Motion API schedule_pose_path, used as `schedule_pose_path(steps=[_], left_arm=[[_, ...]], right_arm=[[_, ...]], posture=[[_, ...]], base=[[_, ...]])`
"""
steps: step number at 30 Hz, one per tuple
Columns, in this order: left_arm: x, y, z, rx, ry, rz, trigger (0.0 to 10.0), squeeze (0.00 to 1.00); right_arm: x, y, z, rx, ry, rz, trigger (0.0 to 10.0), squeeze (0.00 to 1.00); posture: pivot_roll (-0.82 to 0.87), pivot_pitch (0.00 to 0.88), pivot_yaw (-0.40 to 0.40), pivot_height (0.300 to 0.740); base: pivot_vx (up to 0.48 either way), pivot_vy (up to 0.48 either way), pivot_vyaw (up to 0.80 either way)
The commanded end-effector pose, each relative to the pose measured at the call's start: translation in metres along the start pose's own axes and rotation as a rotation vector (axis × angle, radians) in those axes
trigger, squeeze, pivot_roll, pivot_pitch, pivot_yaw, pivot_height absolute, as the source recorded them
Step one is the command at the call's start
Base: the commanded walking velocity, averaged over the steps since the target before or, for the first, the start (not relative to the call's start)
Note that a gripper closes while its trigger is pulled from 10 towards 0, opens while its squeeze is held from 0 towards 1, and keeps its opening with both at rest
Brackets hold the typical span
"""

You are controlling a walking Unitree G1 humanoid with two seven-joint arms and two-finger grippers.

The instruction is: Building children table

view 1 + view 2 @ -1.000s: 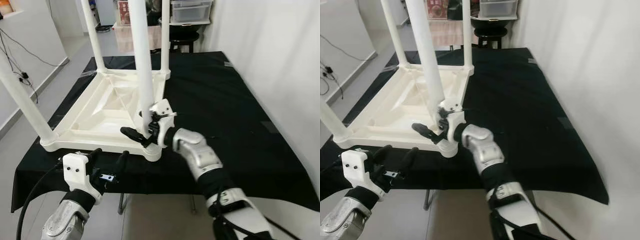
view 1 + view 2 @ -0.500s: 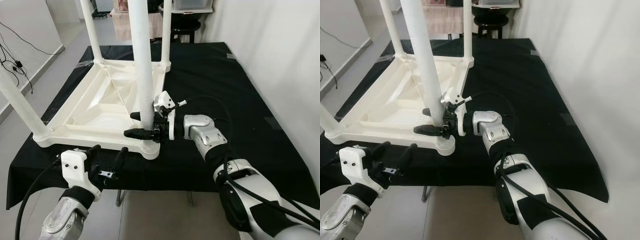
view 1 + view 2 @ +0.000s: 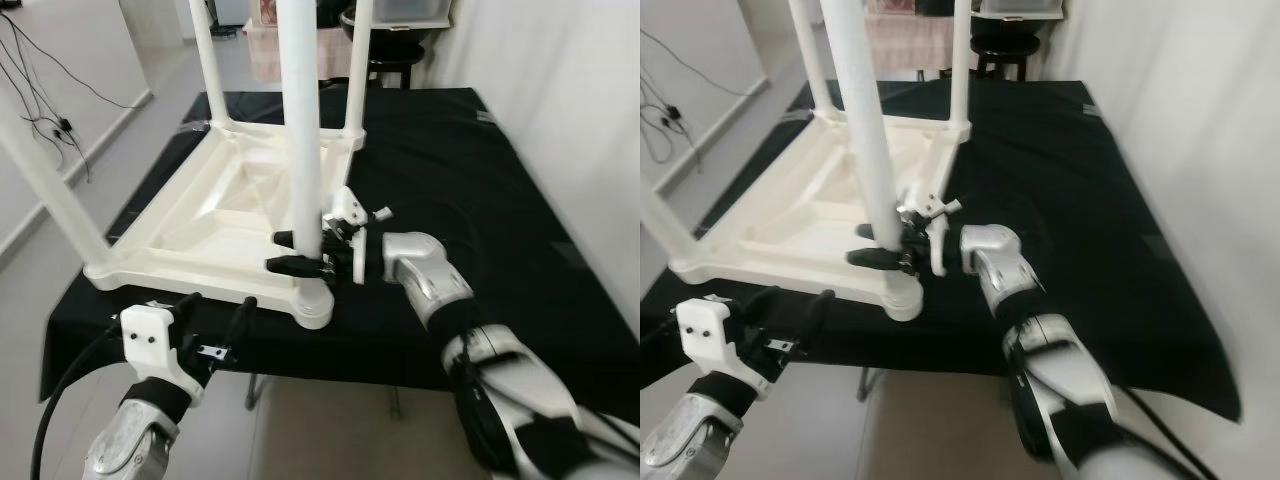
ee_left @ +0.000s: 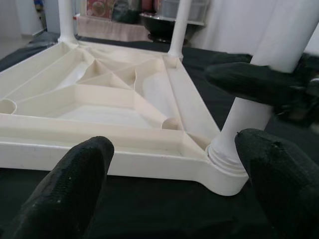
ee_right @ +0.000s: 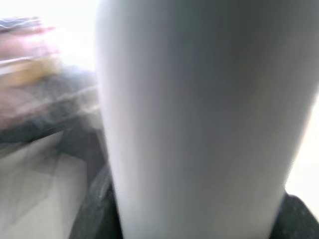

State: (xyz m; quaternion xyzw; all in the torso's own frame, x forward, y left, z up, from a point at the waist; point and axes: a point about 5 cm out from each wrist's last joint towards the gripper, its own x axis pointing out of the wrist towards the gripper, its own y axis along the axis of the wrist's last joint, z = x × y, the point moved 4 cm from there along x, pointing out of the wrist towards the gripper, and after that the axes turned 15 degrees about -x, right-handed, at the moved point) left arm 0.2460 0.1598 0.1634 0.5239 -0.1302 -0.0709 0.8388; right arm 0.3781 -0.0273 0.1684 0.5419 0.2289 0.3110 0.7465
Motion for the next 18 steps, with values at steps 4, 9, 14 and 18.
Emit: schedule_pose_path(steps=[4,9,14,18], left_arm=[[0.001,0.0,-0.004,-0.001,-0.005,-0.021,10.0,0.0],[0.003,-0.005,-0.004,-0.008,-0.017,-0.043,10.0,0.0],[0.004,-0.007,-0.004,-0.003,-0.013,-0.051,10.0,0.0],[-0.001,-0.015,-0.004,0.021,-0.005,-0.101,10.0,0.0]], right_arm=[[-0.011,-0.039,-0.048,0.061,-0.079,-0.233,0.0,0.0],[0.012,-0.031,-0.053,0.025,-0.008,-0.179,0.0,0.0],[0.03,-0.017,-0.059,-0.003,0.023,-0.16,10.0,0.0],[0.044,0.032,-0.052,0.032,0.163,0.051,10.0,1.0]], posture=[[-0.01,0.12,0.051,0.74],[0.02,0.103,0.039,0.74],[0.04,0.097,0.03,0.74],[0.05,0.069,0.034,0.74]], base=[[0.0,0.0,0.0],[0.0,0.0,0.0],[0.0,0.0,0.0],[0.0,0.0,0.0]])
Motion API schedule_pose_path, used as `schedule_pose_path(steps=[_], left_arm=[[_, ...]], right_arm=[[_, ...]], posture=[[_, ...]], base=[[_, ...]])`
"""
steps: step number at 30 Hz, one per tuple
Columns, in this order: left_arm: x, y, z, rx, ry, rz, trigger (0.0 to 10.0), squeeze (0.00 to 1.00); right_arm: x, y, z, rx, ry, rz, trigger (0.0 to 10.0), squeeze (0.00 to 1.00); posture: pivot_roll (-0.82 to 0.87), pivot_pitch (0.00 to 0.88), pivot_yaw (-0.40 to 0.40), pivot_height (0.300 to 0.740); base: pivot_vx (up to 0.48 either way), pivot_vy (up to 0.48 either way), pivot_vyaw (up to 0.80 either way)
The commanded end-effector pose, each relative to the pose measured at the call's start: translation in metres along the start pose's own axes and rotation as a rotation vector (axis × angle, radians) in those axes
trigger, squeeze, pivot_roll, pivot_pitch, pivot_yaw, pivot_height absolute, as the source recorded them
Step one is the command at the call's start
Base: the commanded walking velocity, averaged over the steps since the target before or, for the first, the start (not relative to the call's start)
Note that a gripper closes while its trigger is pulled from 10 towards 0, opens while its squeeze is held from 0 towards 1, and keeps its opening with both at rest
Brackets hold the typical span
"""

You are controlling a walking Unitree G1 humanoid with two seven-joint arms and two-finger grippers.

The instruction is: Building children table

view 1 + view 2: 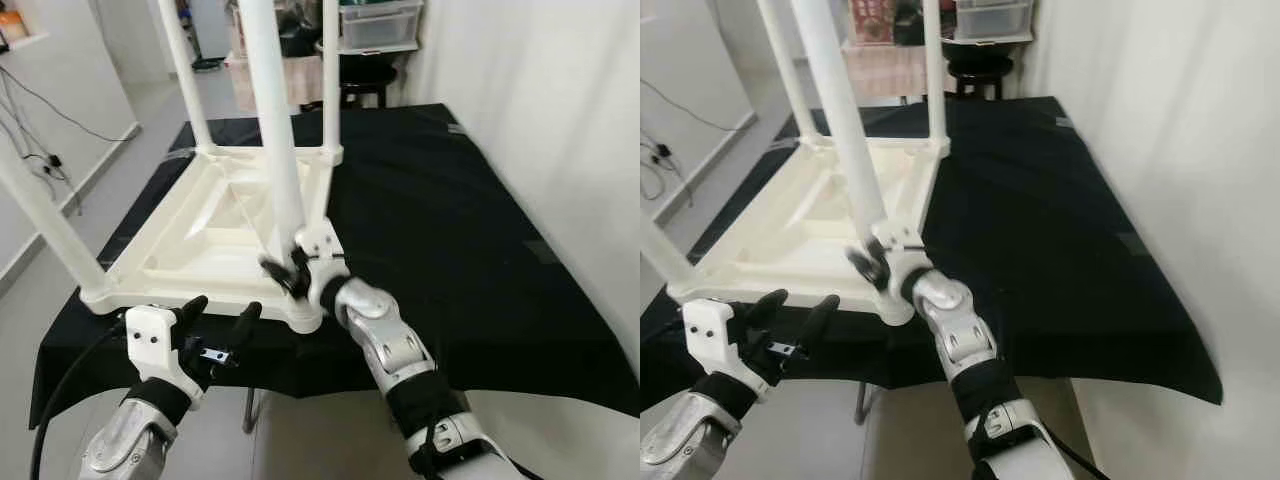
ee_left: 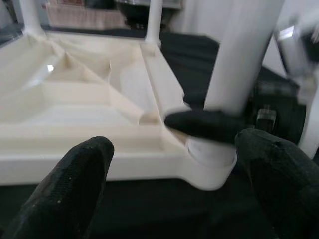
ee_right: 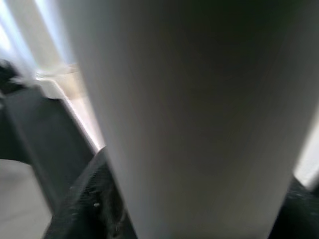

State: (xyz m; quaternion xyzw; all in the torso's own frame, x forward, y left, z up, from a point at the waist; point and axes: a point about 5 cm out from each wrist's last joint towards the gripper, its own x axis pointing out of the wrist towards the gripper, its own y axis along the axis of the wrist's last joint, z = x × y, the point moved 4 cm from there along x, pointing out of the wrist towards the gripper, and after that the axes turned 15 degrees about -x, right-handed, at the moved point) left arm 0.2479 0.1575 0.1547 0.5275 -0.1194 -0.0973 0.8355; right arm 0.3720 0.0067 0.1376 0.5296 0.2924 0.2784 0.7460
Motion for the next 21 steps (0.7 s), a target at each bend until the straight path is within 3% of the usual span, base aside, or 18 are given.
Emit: schedule_pose_path(steps=[1,3,4,9,13,16,17,18,20,21], left_arm=[[-0.004,-0.01,-0.001,0.032,-0.007,-0.067,10.0,0.0],[-0.004,-0.011,0.0,0.039,-0.013,-0.076,10.0,0.0],[-0.005,-0.013,0.002,0.056,-0.023,-0.091,10.0,0.0],[-0.005,-0.016,0.004,0.092,-0.026,-0.102,10.0,0.0],[-0.013,-0.022,0.008,0.112,-0.019,-0.114,10.0,0.0],[-0.013,-0.022,0.008,0.117,-0.015,-0.108,10.0,0.0],[-0.012,-0.021,0.009,0.114,-0.016,-0.097,10.0,0.0],[-0.012,-0.021,0.009,0.114,-0.016,-0.097,10.0,0.0],[-0.011,-0.02,0.01,0.115,-0.02,-0.088,10.0,0.0],[-0.011,-0.02,0.01,0.116,-0.021,-0.086,10.0,0.0]], right_arm=[[0.017,0.069,-0.016,-0.035,0.184,0.243,10.0,0.82],[0.016,0.073,-0.017,-0.051,0.223,0.269,10.0,0.82],[0.012,0.08,-0.02,-0.043,0.345,0.315,10.0,0.0],[0.008,0.082,-0.022,-0.075,0.455,0.358,10.0,0.0],[0.005,0.061,-0.019,-0.117,0.587,0.261,10.0,0.0],[0.007,0.055,-0.014,-0.114,0.557,0.216,10.0,0.0],[0.009,0.05,-0.009,-0.118,0.522,0.175,8.2,0.0],[0.009,0.05,-0.009,-0.118,0.522,0.175,8.2,0.0],[0.009,0.046,-0.005,-0.102,0.501,0.165,0.0,0.0],[0.009,0.046,-0.004,-0.096,0.499,0.165,0.0,0.0]], posture=[[0.04,0.062,0.036,0.74],[0.04,0.062,0.036,0.74],[0.05,0.055,0.036,0.74],[0.06,0.049,0.03,0.74],[0.07,0.043,0.022,0.74],[0.08,0.044,0.018,0.74],[0.08,0.044,0.013,0.74],[0.08,0.044,0.013,0.74],[0.08,0.047,0.012,0.74],[0.08,0.047,0.012,0.74]], base=[[0.0,0.0,0.0],[0.0,0.0,0.0],[0.0,0.0,0.0],[0.0,0.0,0.0],[0.0,0.0,0.0],[0.0,0.0,0.0],[0.0,0.0,0.0],[0.0,0.0,0.0],[0.0,0.0,0.0],[0.0,0.0,0.0]])
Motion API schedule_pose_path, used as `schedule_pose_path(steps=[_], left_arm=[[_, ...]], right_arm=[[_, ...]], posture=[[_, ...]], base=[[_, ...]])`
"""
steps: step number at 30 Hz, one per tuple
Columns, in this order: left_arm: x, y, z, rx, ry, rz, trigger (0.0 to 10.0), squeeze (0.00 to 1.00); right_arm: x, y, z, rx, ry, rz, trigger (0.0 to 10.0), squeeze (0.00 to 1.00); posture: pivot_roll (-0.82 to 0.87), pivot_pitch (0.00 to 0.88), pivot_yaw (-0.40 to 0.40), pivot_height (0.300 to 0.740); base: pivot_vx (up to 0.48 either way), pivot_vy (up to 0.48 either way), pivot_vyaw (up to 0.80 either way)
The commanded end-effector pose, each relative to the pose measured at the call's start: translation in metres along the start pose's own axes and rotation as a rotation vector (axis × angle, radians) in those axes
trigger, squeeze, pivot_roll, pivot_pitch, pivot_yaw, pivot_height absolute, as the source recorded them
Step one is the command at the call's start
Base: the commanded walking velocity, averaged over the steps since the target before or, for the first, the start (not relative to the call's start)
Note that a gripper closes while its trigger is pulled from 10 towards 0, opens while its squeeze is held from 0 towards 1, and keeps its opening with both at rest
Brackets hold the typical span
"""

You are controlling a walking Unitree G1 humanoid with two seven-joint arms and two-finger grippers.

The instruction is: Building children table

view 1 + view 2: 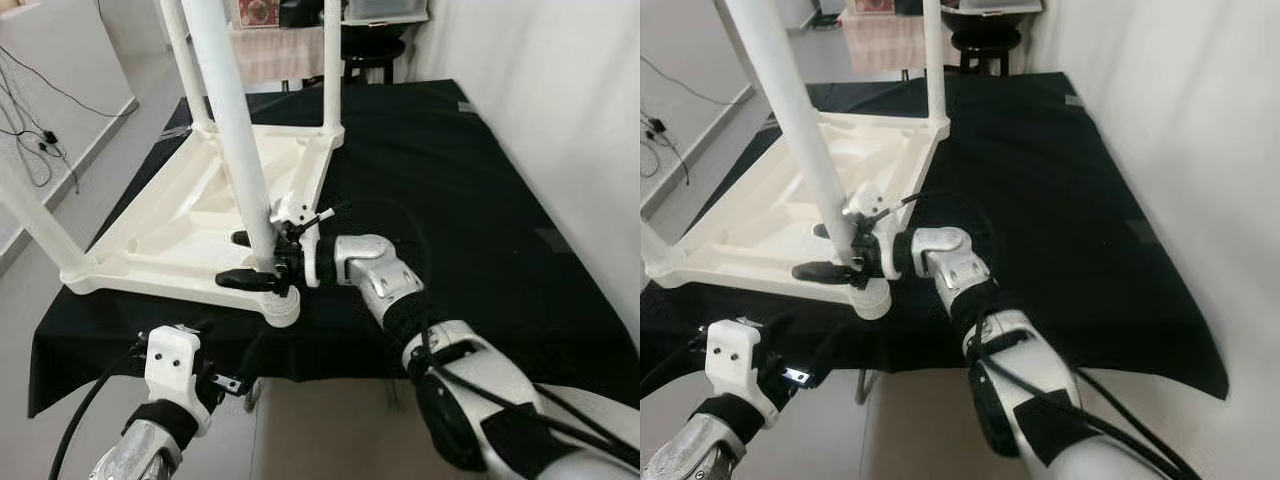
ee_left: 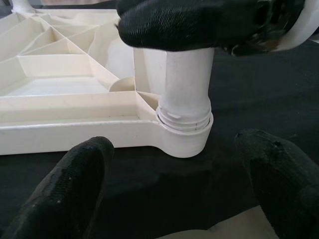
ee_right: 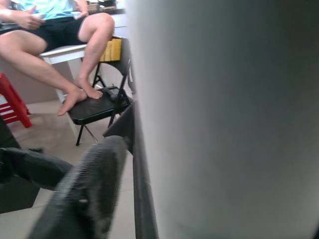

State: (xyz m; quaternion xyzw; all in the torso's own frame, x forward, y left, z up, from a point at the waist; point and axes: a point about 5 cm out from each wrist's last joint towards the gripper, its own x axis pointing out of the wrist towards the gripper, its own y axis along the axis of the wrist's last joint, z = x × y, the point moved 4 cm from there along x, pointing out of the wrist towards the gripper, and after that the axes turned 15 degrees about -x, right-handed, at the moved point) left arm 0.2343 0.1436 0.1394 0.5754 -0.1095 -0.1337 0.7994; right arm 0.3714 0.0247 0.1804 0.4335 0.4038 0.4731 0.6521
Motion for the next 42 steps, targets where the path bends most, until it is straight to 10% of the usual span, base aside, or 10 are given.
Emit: schedule_pose_path(steps=[1,13,19,28,29,30,31,40,41,42], left_arm=[[-0.001,0.0,0.0,0.009,0.001,0.004,10.0,0.0],[-0.002,0.004,0.004,-0.012,-0.021,0.026,10.0,0.0],[-0.004,0.009,0.001,-0.02,-0.016,0.044,10.0,0.0],[0.004,0.009,-0.004,-0.014,-0.017,0.044,10.0,0.0],[0.005,0.009,-0.004,-0.012,-0.016,0.046,10.0,0.0],[0.006,0.009,-0.004,-0.012,-0.015,0.048,10.0,0.0],[0.007,0.01,-0.005,-0.011,-0.01,0.053,10.0,0.0],[0.008,0.01,-0.006,-0.014,0.002,0.063,10.0,0.0],[0.009,0.01,-0.006,-0.016,0.0,0.063,10.0,0.0],[0.009,0.01,-0.006,-0.017,-0.002,0.063,10.0,0.0]], right_arm=[[0.004,0.0,-0.002,0.003,0.012,-0.005,0.0,0.0],[-0.041,-0.02,0.017,-0.019,-0.087,-0.054,0.0,0.0],[-0.084,-0.074,0.018,0.145,-0.874,-0.379,0.0,0.0],[-0.03,-0.066,-0.006,0.121,-0.711,-0.259,0.0,0.0],[-0.025,-0.069,-0.004,0.111,-0.697,-0.282,10.0,0.0],[-0.025,-0.069,-0.005,0.109,-0.698,-0.309,10.0,0.0],[-0.025,-0.07,-0.005,0.145,-0.692,-0.308,10.0,1.0],[-0.013,-0.023,0.004,0.134,-0.414,-0.027,10.0,1.0],[-0.016,-0.019,0.005,0.087,-0.353,-0.025,10.0,0.36],[-0.017,-0.019,0.005,0.058,-0.322,-0.035,10.0,0.36]], posture=[[0.08,0.047,0.012,0.74],[0.04,0.094,0.017,0.74],[0.01,0.127,0.011,0.74],[0.03,0.082,0.019,0.74],[0.04,0.076,0.013,0.74],[0.04,0.074,0.012,0.74],[0.04,0.067,0.009,0.74],[0.05,0.056,0.004,0.74],[0.05,0.053,0.004,0.74],[0.05,0.052,0.003,0.74]], base=[[0.0,0.0,0.0],[0.0,0.0,0.0],[0.0,0.0,0.0],[0.0,0.0,0.0],[0.0,0.0,0.0],[0.0,0.0,0.0],[0.0,0.0,0.0],[0.0,0.0,0.0],[0.0,0.0,0.0],[0.0,0.0,0.0]])
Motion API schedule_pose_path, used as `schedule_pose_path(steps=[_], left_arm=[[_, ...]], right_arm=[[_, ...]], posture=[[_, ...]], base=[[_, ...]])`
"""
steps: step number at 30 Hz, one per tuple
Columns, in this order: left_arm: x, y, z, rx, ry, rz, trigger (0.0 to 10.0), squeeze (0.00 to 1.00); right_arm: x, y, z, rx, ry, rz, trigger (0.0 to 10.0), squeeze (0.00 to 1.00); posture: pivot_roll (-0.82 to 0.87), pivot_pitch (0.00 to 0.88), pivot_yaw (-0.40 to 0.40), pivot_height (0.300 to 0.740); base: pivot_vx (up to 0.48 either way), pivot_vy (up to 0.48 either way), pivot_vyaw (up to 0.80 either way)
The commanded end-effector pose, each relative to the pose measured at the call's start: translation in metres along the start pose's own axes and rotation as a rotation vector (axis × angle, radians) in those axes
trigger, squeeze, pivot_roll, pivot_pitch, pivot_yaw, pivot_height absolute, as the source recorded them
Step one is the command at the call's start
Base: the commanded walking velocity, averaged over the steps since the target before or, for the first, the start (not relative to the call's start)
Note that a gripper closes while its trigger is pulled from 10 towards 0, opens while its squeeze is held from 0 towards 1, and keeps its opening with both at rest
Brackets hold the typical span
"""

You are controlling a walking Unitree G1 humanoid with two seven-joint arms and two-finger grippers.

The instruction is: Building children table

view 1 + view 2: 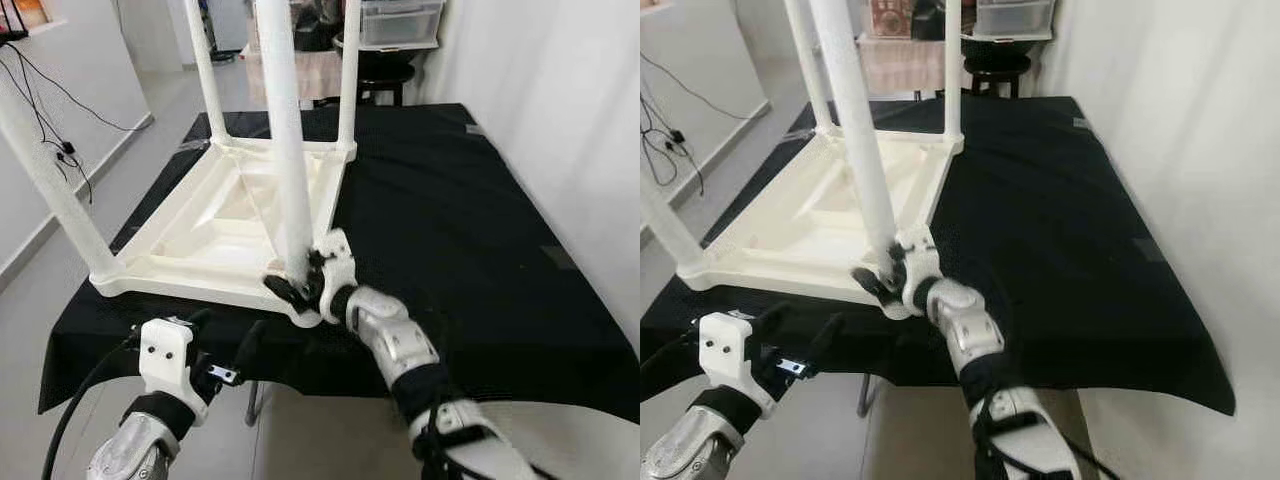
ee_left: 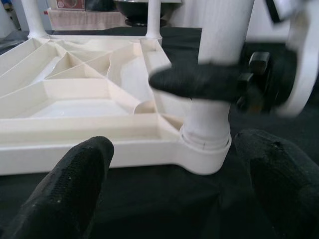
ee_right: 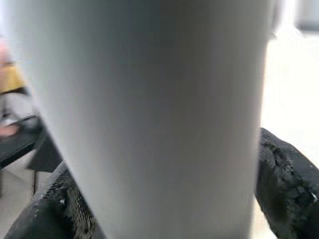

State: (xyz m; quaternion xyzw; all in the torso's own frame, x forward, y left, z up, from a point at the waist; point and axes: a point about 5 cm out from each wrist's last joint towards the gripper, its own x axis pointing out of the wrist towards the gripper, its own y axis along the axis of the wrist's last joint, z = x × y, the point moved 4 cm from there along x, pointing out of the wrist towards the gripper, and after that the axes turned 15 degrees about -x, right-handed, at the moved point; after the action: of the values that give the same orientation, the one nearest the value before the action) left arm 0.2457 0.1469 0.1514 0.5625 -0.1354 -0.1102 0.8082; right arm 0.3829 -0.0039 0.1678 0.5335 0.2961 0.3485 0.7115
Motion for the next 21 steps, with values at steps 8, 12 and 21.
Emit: schedule_pose_path(steps=[8,12,21], left_arm=[[-0.001,-0.005,-0.001,-0.005,0.007,-0.008,10.0,0.0],[-0.001,-0.006,0.0,-0.005,0.007,-0.007,10.0,0.0],[-0.002,-0.006,0.002,-0.012,0.004,-0.006,10.0,0.0]], right_arm=[[0.0,-0.001,0.002,-0.005,0.24,-0.014,8.2,0.0],[0.0,0.002,0.001,0.006,0.276,0.004,0.0,0.0],[-0.012,0.006,0.001,0.044,0.384,0.059,0.0,0.0]], posture=[[0.07,0.047,-0.012,0.74],[0.07,0.048,-0.014,0.74],[0.06,0.05,-0.012,0.74]], base=[[0.0,0.0,0.0],[0.0,0.0,0.0],[0.0,0.0,0.0]])
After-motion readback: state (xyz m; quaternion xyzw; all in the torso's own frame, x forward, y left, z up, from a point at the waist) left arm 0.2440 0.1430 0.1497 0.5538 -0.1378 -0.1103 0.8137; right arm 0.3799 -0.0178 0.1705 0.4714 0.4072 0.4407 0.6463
